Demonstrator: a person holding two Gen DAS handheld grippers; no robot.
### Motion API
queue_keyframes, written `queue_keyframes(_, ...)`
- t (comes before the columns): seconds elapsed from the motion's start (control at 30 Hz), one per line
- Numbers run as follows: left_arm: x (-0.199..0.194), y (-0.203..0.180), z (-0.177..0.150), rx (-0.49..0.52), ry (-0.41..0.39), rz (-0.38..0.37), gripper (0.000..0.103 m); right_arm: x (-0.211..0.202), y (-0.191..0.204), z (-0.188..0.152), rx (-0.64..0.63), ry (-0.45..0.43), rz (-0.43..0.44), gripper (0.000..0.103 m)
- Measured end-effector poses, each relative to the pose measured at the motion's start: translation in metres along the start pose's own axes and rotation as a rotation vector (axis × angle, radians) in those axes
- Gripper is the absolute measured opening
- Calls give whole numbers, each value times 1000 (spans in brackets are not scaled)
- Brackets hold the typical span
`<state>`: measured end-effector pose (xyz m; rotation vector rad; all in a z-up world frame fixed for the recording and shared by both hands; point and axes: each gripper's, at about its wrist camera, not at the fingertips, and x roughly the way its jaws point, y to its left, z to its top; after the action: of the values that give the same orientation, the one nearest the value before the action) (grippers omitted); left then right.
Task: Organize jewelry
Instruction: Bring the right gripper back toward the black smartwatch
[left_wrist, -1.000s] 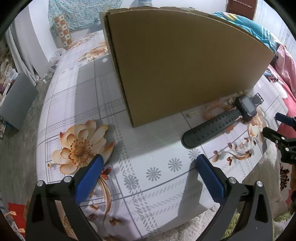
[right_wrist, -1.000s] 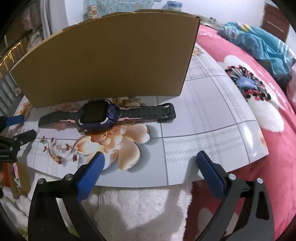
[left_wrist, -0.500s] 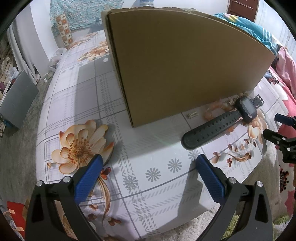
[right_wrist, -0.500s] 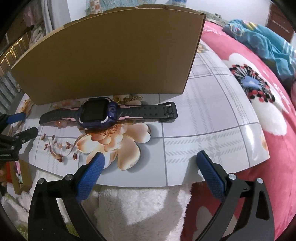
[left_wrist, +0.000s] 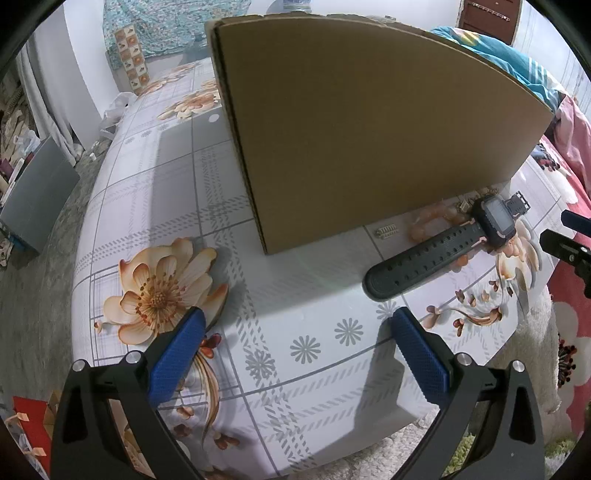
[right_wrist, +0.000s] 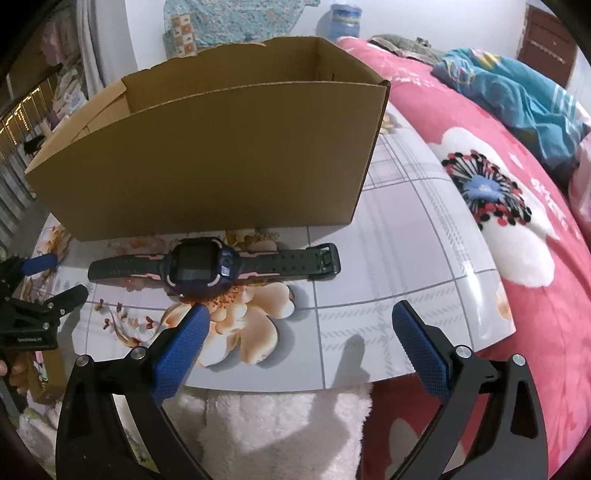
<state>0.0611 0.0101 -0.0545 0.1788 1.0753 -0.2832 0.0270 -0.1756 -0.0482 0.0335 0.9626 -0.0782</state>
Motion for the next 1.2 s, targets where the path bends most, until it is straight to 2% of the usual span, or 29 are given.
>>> queue_keyframes(0.6,-2,0,-2,4,-13,-3,99,3,-14,8,42,-18,27,80)
queue_keyframes(0.77,-24,-4,-8,56,-138,-120,97,3,-25,12,67,-40,40,75)
queue_keyframes(0.83,-30,-8,-7,65,-160,-177,91,5,-28,14,77,-45,49,71)
queue_keyframes(0.87,-31,-10,-6,69,-161,-209,89,6,-30,15,82,-47,55,70)
queue_keyframes(1.03,-20,-14,-1,46,-105,-307,64,11,-36,20,98,-54,68,64)
queue_keyframes(1.2,-10,-6,7,-15,-77,-356,60,20,-49,25,136,-47,106,58)
